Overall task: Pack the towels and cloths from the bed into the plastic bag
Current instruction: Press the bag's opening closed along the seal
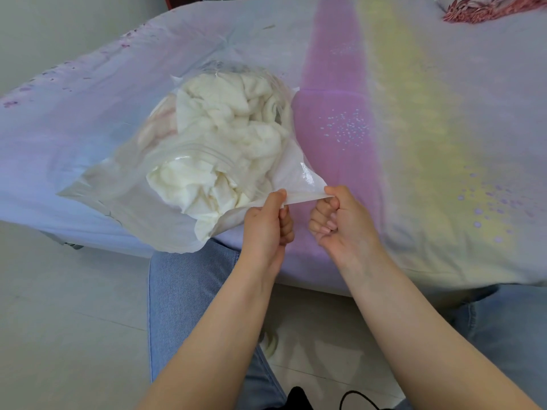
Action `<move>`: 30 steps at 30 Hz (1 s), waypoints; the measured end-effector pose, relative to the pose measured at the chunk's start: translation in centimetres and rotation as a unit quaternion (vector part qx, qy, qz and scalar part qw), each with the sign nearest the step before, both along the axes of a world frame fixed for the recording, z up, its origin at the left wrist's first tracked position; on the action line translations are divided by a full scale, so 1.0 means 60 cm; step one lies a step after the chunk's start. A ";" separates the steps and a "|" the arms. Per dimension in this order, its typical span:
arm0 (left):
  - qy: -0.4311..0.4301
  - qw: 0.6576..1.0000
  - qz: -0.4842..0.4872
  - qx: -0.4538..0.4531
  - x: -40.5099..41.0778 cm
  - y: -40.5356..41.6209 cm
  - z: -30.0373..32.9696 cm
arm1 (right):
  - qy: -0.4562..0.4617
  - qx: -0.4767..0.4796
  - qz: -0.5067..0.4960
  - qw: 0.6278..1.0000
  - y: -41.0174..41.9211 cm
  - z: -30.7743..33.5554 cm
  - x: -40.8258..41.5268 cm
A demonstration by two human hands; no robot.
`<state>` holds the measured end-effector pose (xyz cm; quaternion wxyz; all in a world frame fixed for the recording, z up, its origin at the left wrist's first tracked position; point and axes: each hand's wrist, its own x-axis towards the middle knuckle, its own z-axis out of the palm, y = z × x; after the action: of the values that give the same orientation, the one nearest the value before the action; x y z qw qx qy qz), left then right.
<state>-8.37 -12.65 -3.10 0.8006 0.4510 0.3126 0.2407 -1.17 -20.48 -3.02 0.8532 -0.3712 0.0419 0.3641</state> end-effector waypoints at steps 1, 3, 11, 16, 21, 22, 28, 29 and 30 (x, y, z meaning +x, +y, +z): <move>0.001 1.000 0.004 0.003 -0.003 0.003 0.000 | -0.002 -0.001 0.001 1.000 0.000 -0.002 0.001; 0.010 1.000 0.013 0.017 -0.007 0.007 -0.001 | -0.021 -0.011 0.005 1.000 -0.004 -0.003 0.003; 0.063 0.993 0.024 0.094 0.007 -0.018 -0.006 | -0.231 -0.215 0.090 0.945 0.008 -0.001 -0.040; 0.039 0.996 0.023 0.076 0.015 -0.034 -0.005 | -0.232 -0.239 -0.037 0.942 0.028 -0.013 -0.043; -0.002 0.998 0.059 0.007 0.012 -0.039 -0.002 | -0.149 -0.151 -0.082 0.974 0.023 -0.010 -0.047; -0.012 0.998 0.065 -0.013 0.010 -0.037 -0.002 | -0.130 -0.139 -0.086 0.978 0.022 -0.006 -0.043; -0.037 0.993 0.106 -0.024 0.001 -0.017 0.006 | -0.104 -0.119 -0.097 0.983 0.019 0.001 -0.022; -0.037 0.993 0.113 -0.016 -0.003 -0.012 0.007 | -0.105 -0.119 -0.101 0.982 0.017 0.002 -0.020; -0.037 0.992 0.119 -0.007 -0.007 -0.006 0.007 | -0.105 -0.119 -0.104 0.982 0.016 0.003 -0.017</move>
<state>-8.78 -13.04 -2.66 0.7804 0.3955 0.3360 0.3487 -2.18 -19.52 -2.82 0.8356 -0.5002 0.0330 0.2249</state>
